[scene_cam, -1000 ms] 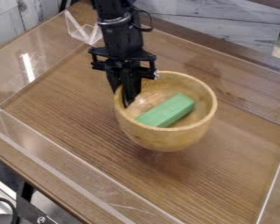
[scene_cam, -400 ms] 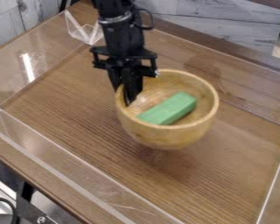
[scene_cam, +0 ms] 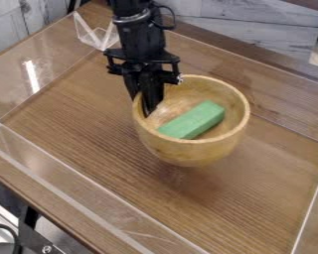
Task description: Put the green block in the brown bowl
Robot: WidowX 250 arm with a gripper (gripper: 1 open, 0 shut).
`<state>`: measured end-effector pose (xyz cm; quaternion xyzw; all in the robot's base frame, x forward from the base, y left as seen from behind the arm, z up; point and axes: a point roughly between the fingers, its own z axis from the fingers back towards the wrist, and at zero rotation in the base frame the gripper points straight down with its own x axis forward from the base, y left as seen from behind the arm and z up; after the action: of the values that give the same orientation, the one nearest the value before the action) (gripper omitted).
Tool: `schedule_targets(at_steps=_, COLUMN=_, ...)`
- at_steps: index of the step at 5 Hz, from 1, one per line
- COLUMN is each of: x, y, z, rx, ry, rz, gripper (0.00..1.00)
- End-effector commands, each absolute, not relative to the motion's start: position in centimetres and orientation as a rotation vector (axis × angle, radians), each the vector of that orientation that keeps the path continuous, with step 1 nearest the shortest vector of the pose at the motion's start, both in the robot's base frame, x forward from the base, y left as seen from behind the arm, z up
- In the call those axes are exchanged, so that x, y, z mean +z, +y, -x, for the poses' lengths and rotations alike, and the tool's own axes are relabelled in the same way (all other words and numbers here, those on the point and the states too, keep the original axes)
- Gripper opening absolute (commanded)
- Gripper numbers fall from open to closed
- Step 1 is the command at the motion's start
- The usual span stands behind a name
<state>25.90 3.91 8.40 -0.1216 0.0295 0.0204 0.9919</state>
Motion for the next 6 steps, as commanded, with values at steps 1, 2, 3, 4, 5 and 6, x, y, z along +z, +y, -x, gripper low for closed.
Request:
schedule_targets(at_steps=1, x=10.07, y=4.26, z=-27.26, rx=0.025, ry=-0.021, rz=0.233, gripper=0.0)
schedule_targets(at_steps=2, x=9.95, y=4.25, z=-27.38, rx=0.017, ry=-0.024, rz=0.233, gripper=0.0)
schedule_targets(at_steps=3, x=9.82, y=4.24, z=-27.49, rx=0.009, ry=-0.027, rz=0.233, gripper=0.0)
schedule_targets(at_steps=4, x=9.68, y=4.24, z=-27.59, rx=0.0, ry=-0.03, rz=0.232, gripper=0.0)
schedule_targets(at_steps=5, x=9.57, y=4.24, z=-27.69, rx=-0.007, ry=-0.033, rz=0.232, gripper=0.0)
schedule_targets(at_steps=6, x=9.45, y=4.26, z=-27.77, rx=-0.013, ry=-0.035, rz=0.232, gripper=0.0)
